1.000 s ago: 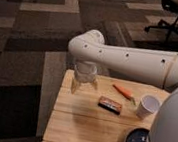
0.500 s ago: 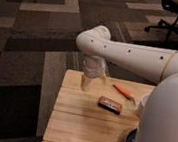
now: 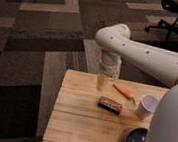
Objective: Place the pepper in the ceramic cup
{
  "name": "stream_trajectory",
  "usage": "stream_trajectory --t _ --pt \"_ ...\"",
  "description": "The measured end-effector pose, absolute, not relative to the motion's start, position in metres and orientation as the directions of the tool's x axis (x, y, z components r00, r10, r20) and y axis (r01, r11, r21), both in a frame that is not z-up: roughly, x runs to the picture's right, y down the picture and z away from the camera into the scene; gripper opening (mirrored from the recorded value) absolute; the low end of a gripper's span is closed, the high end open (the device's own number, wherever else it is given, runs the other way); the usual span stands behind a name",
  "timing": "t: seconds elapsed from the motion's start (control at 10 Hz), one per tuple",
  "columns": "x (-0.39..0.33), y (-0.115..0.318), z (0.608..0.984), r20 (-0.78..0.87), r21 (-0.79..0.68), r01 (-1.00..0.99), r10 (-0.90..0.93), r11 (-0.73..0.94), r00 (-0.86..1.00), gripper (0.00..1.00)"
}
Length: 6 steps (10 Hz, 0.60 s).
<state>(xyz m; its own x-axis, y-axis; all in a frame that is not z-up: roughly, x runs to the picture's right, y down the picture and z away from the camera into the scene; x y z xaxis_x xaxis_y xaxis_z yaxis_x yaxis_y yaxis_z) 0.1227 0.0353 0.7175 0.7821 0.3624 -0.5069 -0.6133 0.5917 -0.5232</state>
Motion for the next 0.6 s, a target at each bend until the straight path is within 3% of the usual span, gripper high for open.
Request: stream_trajectory --t 0.6 --pt "0.1256 0.0343 0.7177 -0.496 -0.539 -0.596 0.348 0.595 0.796 0.65"
